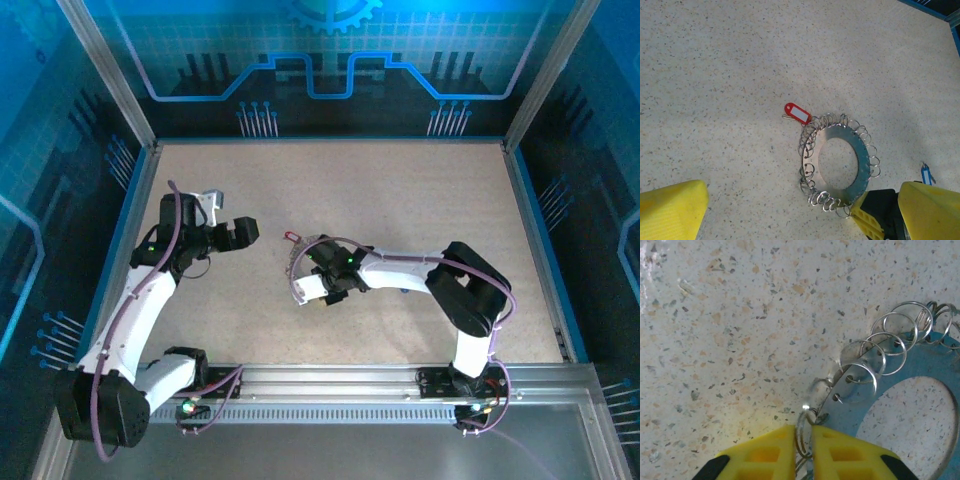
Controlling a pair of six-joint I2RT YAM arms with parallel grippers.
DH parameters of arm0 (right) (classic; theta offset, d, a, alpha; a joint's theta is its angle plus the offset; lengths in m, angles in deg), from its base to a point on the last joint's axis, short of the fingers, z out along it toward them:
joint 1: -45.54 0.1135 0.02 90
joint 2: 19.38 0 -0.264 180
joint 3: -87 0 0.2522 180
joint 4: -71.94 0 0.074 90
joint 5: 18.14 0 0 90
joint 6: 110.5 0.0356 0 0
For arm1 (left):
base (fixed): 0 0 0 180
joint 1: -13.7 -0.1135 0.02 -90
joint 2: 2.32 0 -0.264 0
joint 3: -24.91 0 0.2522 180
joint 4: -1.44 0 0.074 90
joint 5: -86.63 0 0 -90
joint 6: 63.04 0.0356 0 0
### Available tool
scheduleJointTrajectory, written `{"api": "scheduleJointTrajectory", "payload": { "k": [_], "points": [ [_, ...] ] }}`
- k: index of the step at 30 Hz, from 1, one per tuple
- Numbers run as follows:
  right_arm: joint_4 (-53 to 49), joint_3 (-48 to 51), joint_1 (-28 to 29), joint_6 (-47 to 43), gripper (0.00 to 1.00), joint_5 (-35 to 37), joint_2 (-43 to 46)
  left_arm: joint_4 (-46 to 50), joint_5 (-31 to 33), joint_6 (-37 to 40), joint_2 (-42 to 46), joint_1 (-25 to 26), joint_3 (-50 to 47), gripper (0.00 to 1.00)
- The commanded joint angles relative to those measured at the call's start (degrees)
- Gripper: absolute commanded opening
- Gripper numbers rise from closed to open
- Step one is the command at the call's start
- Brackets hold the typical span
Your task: Put the keys on the keyring
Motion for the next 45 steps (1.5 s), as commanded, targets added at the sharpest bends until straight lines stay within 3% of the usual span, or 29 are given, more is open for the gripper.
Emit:
{"api": "scheduleJointTrajectory", "payload": {
  "k": [1,10,17,20,23,25,28,32,38,45],
  "points": [
    [1.5,1.5,-0.2,-0.5,0.12,-1.5,2.5,-1.2,-1.3,-1.1,1.0,-0.5,-1.3,0.99],
    [2.0,2.8,-0.4,-1.1,0.06,-4.6,5.1,-6.1,-3.1,-0.1,4.3,-0.5,-4.4,0.99],
    [1.3,2.7,-2.2,1.3,0.01,-11.7,8.9,-25.1,-20.3,5.9,12.2,1.7,-15.3,0.99],
    [2.3,3.2,-3.3,3.7,0.00,-15.5,11.2,-28.7,-20.4,9.5,15.2,4.8,-18.0,0.99],
    [4.3,3.9,-5.3,8.2,0.00,-20.4,13.8,-35.9,-22.4,4.9,16.1,5.2,-19.5,0.96],
    [6.3,4.5,-6.8,11.7,0.00,-23.9,15.7,-38.1,-23.5,4.5,16.1,5.5,-19.6,0.89],
    [9.0,5.2,-8.3,16.2,0.00,-27.3,18.8,-34.9,-23.2,9.1,15.7,6.2,-17.6,0.76],
    [11.6,5.0,-9.8,22.0,0.00,-30.1,22.6,-23.3,-23.8,22.1,15.6,8.3,-13.1,0.62],
    [17.0,5.5,-11.5,30.6,0.00,-34.9,26.2,-8.9,-23.6,46.7,16.8,18.0,-9.9,0.53],
    [19.2,5.4,-11.5,33.5,0.00,-38.5,27.5,-11.8,-24.7,51.1,17.8,20.5,-11.2,0.44]
  ]
}}
